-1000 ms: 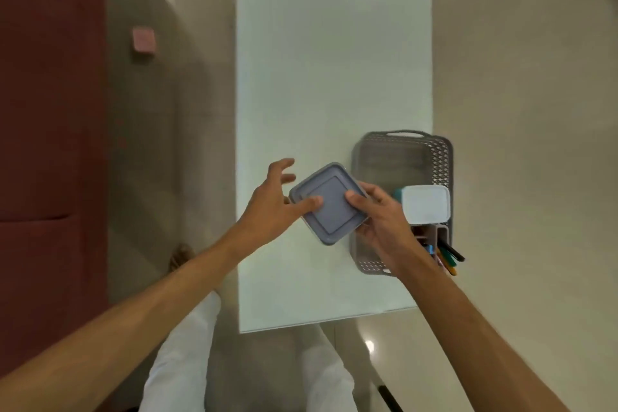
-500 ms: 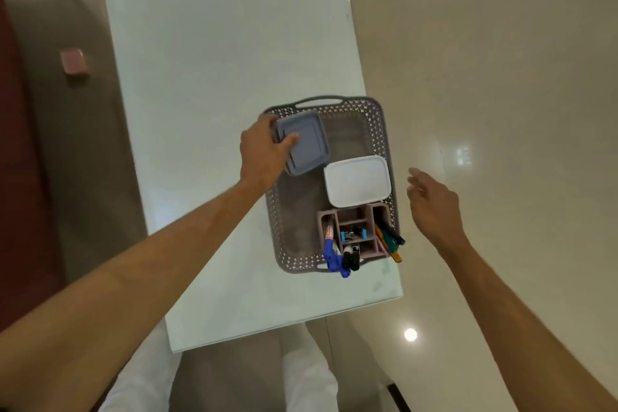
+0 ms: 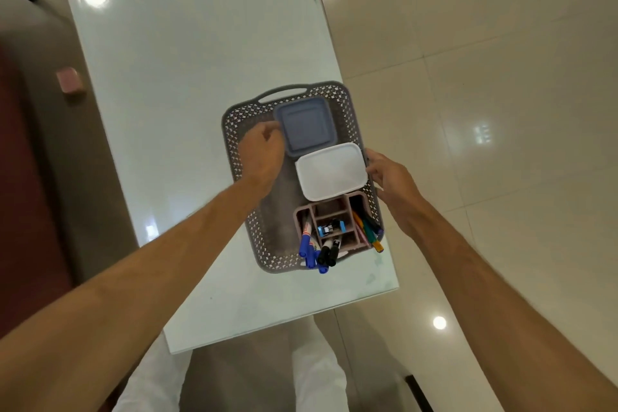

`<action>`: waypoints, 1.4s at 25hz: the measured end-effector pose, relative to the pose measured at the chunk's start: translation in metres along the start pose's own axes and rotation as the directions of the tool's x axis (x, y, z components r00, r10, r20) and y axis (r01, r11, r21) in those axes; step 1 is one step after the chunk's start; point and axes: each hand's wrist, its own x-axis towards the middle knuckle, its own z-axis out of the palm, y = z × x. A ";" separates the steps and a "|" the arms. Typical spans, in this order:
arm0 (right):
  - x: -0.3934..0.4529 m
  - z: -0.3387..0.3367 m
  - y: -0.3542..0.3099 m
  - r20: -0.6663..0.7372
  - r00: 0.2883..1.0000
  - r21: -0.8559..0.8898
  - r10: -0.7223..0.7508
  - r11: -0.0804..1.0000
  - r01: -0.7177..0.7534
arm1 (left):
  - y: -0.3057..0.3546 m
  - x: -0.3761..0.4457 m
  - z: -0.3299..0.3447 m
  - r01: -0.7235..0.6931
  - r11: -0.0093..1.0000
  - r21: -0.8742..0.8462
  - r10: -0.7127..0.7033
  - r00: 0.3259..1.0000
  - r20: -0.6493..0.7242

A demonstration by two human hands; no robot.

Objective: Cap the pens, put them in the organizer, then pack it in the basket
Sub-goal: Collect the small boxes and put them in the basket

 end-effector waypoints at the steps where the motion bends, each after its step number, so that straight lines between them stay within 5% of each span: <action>1: 0.002 0.003 -0.001 0.005 1.000 0.032 0.027 0.999 -0.027 | 0.003 -0.003 0.007 -0.010 1.000 -0.018 0.010 0.999 0.047; 8: 0.003 0.008 0.007 0.057 0.998 0.021 0.017 1.000 -0.018 | 0.018 -0.001 0.031 -0.033 0.994 -0.103 0.046 0.990 0.130; 12: -0.003 0.010 0.006 -0.041 0.998 -0.109 -0.049 0.993 0.044 | 0.015 0.003 0.010 -0.106 0.991 -0.081 0.117 0.982 0.151; 15: -0.009 0.017 -0.008 -0.196 0.954 -0.347 -0.226 0.926 0.148 | 0.006 0.001 -0.040 -0.200 0.975 -0.092 0.209 0.972 0.104; 19: -0.027 0.060 -0.049 -0.094 0.920 -0.606 -0.379 0.756 0.250 | -0.011 0.011 -0.169 -0.291 0.957 -0.018 0.292 0.956 0.032; 24: -0.048 0.210 -0.166 0.215 0.921 -0.709 -0.326 0.596 0.376 | -0.051 0.091 -0.381 -0.160 0.950 0.270 0.156 0.987 0.034; 27: -0.020 0.342 -0.241 0.275 0.906 -0.665 -0.323 0.617 0.422 | -0.104 0.195 -0.474 -0.044 0.918 0.394 0.014 0.997 0.078; 31: 0.075 0.538 -0.291 0.353 0.870 -0.553 -0.345 0.673 0.492 | -0.187 0.376 -0.522 0.071 0.904 0.422 -0.122 0.988 0.095; 35: 0.221 0.683 -0.276 0.469 0.824 -0.611 -0.317 0.557 0.563 | -0.264 0.557 -0.492 0.258 0.857 0.446 -0.184 0.962 -0.201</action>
